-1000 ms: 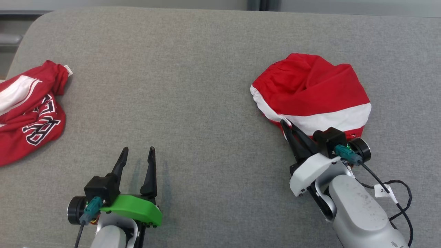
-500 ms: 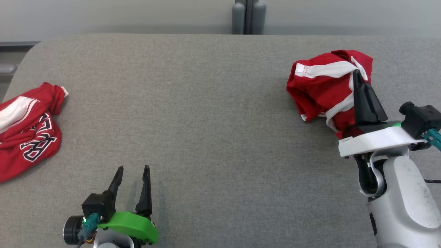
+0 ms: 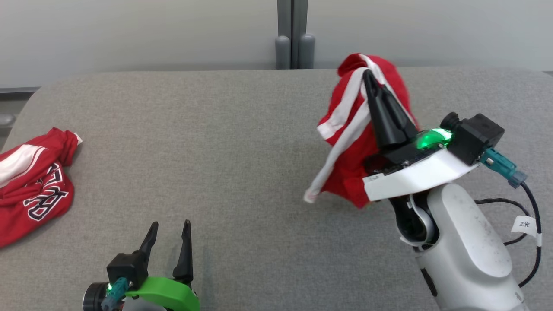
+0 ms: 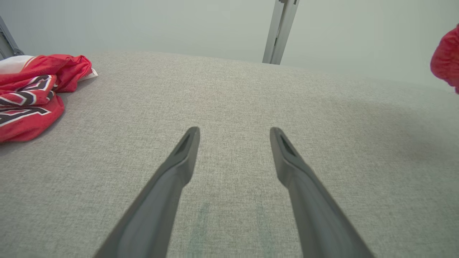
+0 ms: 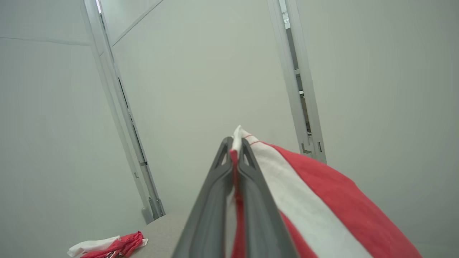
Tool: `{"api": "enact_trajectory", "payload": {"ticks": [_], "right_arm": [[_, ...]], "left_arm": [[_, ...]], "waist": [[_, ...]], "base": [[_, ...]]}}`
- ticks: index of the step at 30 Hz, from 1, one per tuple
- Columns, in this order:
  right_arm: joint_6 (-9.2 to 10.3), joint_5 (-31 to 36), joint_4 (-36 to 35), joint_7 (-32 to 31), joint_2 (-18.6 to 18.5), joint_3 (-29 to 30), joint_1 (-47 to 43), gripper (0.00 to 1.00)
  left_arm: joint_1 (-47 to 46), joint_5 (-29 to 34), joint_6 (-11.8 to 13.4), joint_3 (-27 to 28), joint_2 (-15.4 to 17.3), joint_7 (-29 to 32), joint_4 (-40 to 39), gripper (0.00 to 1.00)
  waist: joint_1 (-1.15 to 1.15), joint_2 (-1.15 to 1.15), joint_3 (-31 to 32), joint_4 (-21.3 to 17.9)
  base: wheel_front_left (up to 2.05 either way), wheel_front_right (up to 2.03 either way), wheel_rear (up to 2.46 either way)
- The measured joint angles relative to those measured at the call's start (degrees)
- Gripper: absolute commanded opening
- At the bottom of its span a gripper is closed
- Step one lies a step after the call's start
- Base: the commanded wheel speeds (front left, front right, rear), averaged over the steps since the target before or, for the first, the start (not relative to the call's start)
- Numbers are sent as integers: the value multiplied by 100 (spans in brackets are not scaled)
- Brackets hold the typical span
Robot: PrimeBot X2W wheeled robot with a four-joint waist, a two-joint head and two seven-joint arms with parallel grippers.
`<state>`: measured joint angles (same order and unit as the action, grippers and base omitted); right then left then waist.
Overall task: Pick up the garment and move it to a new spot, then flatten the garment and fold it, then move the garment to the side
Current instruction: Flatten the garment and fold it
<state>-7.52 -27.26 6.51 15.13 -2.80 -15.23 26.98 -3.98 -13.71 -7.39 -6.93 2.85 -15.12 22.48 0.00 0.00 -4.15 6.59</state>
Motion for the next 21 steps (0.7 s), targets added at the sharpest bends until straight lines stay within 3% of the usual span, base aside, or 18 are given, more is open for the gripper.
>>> {"api": "enact_trajectory", "payload": {"ticks": [6, 7, 8, 9, 14, 21], "right_arm": [[0, -1379, -280, 0, 2, -336, 17, 0], [0, -1397, -172, 2, 2, -302, 17, 11], [0, -1322, 107, 2, 4, -242, 14, 47], [0, -1200, 505, 1, 5, -172, 1, 100], [2, 126, 1664, -1, 0, 641, -3, 100], [2, 1021, 1939, 0, -4, 1080, -435, 100]], "left_arm": [[108, 36, 0, 47, 0, 0, 29, 100], [108, 41, 0, 52, 0, 0, 30, 100], [110, 42, 0, 58, 0, 0, 31, 100], [112, 42, 0, 64, 0, 0, 36, 100], [107, 42, 0, 26, 0, 0, 43, 100], [94, 35, 0, -30, 0, 0, 40, 100]], "waist": [[0, 0, 43, 45], [0, 0, 35, 48], [0, 0, 22, 49], [0, 0, 6, 48], [0, 0, -93, 47], [0, 0, -166, 7]], "base": [[0, 0, 0], [0, 0, 0], [0, 0, 0], [0, 0, 0], [0, 0, 0], [0, 0, 0]]}}
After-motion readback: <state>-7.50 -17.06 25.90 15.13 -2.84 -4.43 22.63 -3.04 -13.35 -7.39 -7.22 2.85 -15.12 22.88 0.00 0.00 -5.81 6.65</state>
